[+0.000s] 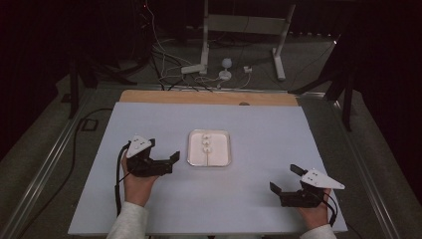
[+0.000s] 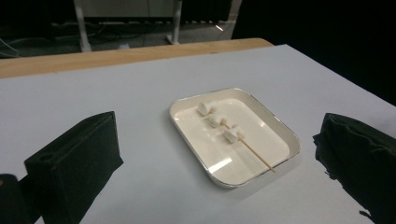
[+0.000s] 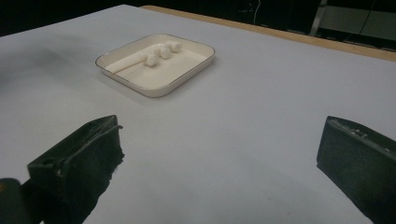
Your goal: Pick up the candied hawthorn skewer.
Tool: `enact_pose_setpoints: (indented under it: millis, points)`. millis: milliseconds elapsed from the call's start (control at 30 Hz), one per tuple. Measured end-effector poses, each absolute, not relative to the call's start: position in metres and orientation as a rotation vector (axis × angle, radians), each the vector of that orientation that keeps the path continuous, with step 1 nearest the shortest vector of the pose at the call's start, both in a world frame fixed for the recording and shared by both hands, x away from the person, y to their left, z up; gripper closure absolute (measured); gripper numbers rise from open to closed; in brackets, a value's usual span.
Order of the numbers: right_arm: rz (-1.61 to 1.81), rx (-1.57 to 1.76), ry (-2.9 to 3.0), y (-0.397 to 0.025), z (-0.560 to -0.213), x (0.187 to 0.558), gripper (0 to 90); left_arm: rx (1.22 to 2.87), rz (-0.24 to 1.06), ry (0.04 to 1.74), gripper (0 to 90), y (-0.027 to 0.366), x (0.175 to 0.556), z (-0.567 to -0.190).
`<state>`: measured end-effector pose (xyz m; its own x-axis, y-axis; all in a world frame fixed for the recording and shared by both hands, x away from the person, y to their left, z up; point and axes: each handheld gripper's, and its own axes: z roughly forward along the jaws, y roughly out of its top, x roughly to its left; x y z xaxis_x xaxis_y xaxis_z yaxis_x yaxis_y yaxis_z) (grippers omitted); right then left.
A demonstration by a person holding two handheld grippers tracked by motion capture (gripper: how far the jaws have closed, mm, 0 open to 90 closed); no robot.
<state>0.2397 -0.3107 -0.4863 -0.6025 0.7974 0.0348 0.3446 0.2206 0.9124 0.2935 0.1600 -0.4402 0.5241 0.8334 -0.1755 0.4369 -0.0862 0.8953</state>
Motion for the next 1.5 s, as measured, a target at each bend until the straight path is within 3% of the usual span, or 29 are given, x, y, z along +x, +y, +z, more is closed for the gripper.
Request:
enact_pose_setpoints:
  millis: [1500]
  points:
    - [1.357, 1.051, 2.074, -0.308, -0.488, 0.242, 0.0, 1.864, 0.345, 1.117, 0.9, 0.098, 0.339, -0.486]
